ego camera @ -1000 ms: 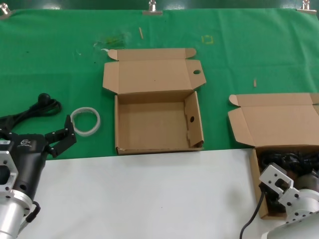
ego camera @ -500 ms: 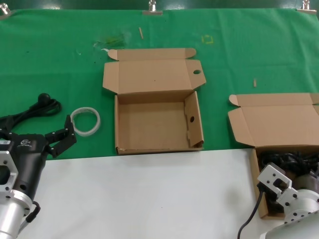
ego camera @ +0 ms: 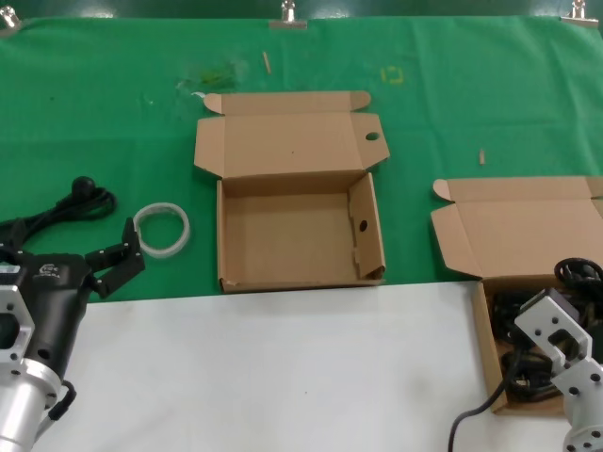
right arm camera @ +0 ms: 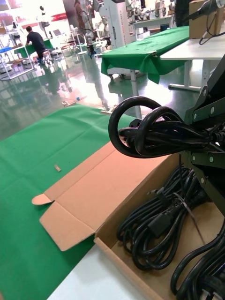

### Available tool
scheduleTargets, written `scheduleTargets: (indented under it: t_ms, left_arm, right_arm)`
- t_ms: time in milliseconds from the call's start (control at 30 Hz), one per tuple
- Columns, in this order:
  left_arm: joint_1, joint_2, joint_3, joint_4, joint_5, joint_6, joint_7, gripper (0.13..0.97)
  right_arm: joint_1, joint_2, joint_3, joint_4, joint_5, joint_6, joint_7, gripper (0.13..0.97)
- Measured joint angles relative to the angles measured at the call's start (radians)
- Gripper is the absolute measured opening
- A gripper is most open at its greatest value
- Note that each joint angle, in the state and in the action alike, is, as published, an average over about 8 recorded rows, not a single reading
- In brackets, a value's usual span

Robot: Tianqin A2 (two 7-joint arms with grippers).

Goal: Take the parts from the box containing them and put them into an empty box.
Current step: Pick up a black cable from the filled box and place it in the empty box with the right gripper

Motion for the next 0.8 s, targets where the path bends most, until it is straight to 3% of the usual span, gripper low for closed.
scheduleTargets:
  t_ms: [300,800]
  left_arm:
    - [0.000,0.000,0.000,0.000,0.000,0.000,0.000,0.966]
    - [0.000,0.000,0.000,0.000,0.000,0.000,0.000,0.966]
  right_arm:
    - [0.020,0.000,-0.041,0.009,-0.002,0.004,0.039,0.202]
    - [0.225,0.003,-0.206,-0.180,0.007,-0.133,0.167,0.202]
